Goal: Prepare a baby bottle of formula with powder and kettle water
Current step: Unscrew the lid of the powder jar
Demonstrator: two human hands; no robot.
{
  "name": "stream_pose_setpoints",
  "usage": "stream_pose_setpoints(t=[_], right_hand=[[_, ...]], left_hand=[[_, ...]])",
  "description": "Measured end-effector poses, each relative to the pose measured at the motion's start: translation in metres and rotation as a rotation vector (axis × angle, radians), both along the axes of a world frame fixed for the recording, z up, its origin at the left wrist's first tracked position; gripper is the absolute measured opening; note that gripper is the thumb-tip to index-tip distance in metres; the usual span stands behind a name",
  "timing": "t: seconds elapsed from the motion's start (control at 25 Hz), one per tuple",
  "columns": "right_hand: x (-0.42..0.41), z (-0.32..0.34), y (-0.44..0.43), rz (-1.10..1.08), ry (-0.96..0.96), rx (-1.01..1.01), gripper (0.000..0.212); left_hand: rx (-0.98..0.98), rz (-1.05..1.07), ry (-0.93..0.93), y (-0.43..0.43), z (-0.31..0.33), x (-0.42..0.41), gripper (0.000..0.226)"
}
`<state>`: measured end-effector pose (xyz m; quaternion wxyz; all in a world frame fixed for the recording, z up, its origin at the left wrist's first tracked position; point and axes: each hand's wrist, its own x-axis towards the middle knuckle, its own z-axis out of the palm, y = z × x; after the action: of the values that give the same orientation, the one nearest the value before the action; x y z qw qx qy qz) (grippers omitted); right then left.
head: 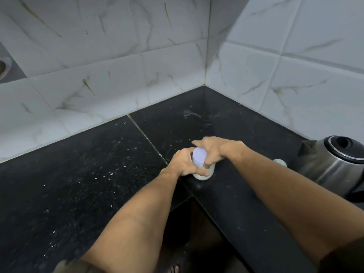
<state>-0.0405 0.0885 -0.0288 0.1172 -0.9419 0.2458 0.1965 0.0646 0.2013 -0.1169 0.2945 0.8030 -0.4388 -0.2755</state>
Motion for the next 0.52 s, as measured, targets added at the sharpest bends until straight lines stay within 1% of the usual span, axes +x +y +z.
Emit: stream_pose_setpoints(t=[0.04,0.12,0.2,0.28,0.32,0.4,0.48,0.52], right_hand=[[0.0004,-0.0005,-0.0004,-0.062,-0.032,-0.002,0.093],[-0.0002,-0.0011,0.0005,-0.136,-0.065,-0.074,0.078],[-0.0013,-0.0019,0.001,-0.126,-0.065,-0.106,0.062],[-0.0014,-0.0025,0.0005,-0.089,-0.066,-0.039,0.051],[-0.0011,-0.0023,-0.0009,-0.058,-0.057,-0.008,0.051],[-0.0004,-0.0006,-0.0011,0.0,-0.037,0.031,0.069],[0.0,-0.0021,0.0005,-0.017,-0.052,0.019,0.085],[-0.0003,-0.0031,0.0024,-0.061,-0.057,-0.008,0.087]], left_hand=[[0.006,-0.002,-0.005,-0.0003,-0.0001,0.0,0.076],[0.012,-0.009,-0.003,-0.0004,-0.0006,0.0005,0.078],[0.015,-0.013,-0.001,-0.0004,0.0008,0.0003,0.079],[0.017,-0.025,0.008,-0.0007,0.001,0.0012,0.079],[0.018,-0.028,0.015,-0.0007,0.0003,0.0016,0.079],[0.018,-0.022,0.017,0.0,-0.0001,0.0016,0.079],[0.019,-0.014,0.01,0.0002,0.0001,0.002,0.076],[0.02,-0.015,0.008,-0.0001,0.0,0.0025,0.074]])
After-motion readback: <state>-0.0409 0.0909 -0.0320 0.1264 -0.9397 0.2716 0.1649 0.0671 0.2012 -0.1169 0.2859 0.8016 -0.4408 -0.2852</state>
